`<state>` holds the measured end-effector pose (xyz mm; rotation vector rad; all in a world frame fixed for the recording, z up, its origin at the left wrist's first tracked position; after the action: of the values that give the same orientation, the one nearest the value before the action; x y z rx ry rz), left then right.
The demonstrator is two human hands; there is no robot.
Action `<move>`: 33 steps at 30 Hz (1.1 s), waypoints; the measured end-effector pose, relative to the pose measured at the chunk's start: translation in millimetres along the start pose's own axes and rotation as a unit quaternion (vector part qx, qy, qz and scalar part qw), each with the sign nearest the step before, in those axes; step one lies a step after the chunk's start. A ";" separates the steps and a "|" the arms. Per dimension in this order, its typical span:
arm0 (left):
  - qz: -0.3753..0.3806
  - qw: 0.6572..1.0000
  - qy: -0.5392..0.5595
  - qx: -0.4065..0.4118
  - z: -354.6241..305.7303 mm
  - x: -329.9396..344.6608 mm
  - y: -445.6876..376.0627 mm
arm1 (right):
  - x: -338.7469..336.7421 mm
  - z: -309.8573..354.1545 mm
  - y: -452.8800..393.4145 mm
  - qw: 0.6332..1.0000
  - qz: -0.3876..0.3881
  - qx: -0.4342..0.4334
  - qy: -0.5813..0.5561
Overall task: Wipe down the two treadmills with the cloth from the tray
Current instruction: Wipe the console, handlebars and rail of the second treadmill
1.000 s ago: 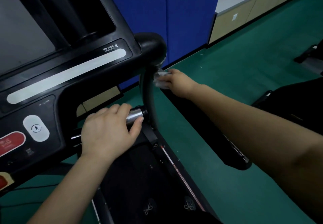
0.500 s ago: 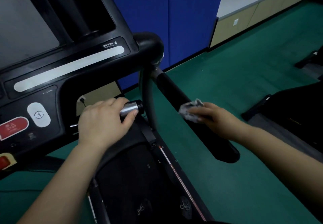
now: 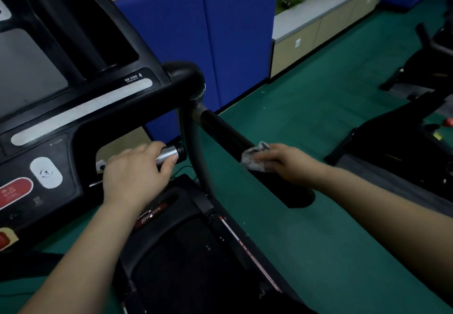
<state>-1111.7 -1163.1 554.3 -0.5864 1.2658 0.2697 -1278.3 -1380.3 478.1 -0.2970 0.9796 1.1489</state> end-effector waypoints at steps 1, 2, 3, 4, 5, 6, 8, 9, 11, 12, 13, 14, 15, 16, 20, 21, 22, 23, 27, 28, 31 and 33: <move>0.003 1.000 -0.004 -0.004 1.2 0.8 0.2 | 0.2 0.8 -8.7 1.000 0.002 0.008 -0.007; 0.006 1.000 -0.007 -0.008 2.2 2.2 0.7 | -0.2 -0.4 -16.1 1.000 0.006 0.022 -0.021; 0.010 1.000 -0.008 -0.017 2.8 3.6 1.0 | -0.7 -1.8 -21.1 0.999 0.007 0.034 -0.035; 0.016 0.999 -0.008 -0.029 2.2 4.8 1.4 | -0.9 -4.2 -22.7 0.998 0.008 0.041 -0.044; 0.022 0.999 -0.013 -0.041 -0.3 6.7 2.2 | -1.1 -7.0 -20.2 0.998 0.007 0.044 -0.049; 0.024 0.998 -0.019 -0.051 -4.8 9.1 3.6 | -1.4 -10.6 -14.7 0.998 0.004 0.044 -0.055; 0.011 0.997 -0.028 -0.068 -16.0 12.4 8.1 | -2.5 -21.3 3.3 0.997 0.001 0.041 -0.071; -0.002 0.997 -0.031 -0.076 -20.3 12.6 9.8 | -2.9 -28.1 14.2 0.996 0.001 0.042 -0.080; -0.030 0.995 -0.039 -0.092 -23.2 12.9 9.9 | -3.8 -40.5 30.3 0.993 0.004 0.038 -0.110; -0.043 0.993 -0.047 -0.101 -23.0 13.0 9.3 | -4.2 -44.7 33.6 0.991 0.005 0.032 -0.127; -0.056 0.990 -0.058 -0.112 -23.0 13.0 8.7 | -4.3 -46.9 32.4 0.990 0.006 0.025 -0.142; -0.066 0.988 -0.071 -0.124 -23.1 13.1 8.4 | -4.6 -46.4 28.0 0.988 0.007 0.015 -0.152; -0.075 0.984 -0.082 -0.139 -23.3 13.7 7.9 | -4.8 -44.4 20.4 0.987 0.006 0.003 -0.159; -0.088 0.980 -0.092 -0.155 -24.0 13.9 7.9 | -4.2 -41.4 11.3 0.986 0.005 -0.013 -0.168; -0.153 0.954 -0.112 -0.232 -29.1 11.4 8.7 | 3.5 -34.6 -15.8 0.975 0.011 -0.108 -0.194; -0.161 0.948 -0.117 -0.249 -30.3 11.2 8.3 | 4.8 -36.8 -15.3 0.970 0.016 -0.134 -0.201; -0.167 0.943 -0.122 -0.262 -31.9 10.5 7.5 | 5.0 -40.6 -11.4 0.964 0.020 -0.155 -0.216; -0.173 0.939 -0.123 -0.272 -33.6 9.4 7.2 | 4.4 -46.5 -4.4 0.957 0.023 -0.168 -0.237; -0.175 0.932 -0.118 -0.297 -42.0 5.4 6.6 | 6.1 -75.8 36.3 0.917 0.036 -0.216 -0.333; -0.169 0.931 -0.117 -0.300 -43.9 4.7 7.4 | 8.6 -82.1 43.6 0.910 0.038 -0.223 -0.348; -0.143 0.930 -0.118 -0.316 -44.6 6.4 7.8 | 13.2 -88.3 46.0 0.900 0.051 -0.230 -0.368; -0.111 0.928 -0.117 -0.337 -43.5 11.5 6.7 | 15.4 -83.0 33.1 0.902 0.068 -0.227 -0.362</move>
<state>-1147.1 -1183.0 533.8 -1.2394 0.8446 0.5749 -1347.1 -1410.7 427.5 -0.1440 0.0680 1.4607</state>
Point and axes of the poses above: each hand's wrist, its own y-axis away from the middle knuckle, its own x-axis out of the palm, z = x × y, the point moved 9 cm from there along -y, towards the middle knuckle, and after that the axes turned 12 degrees about x, right-handed, at the moved point
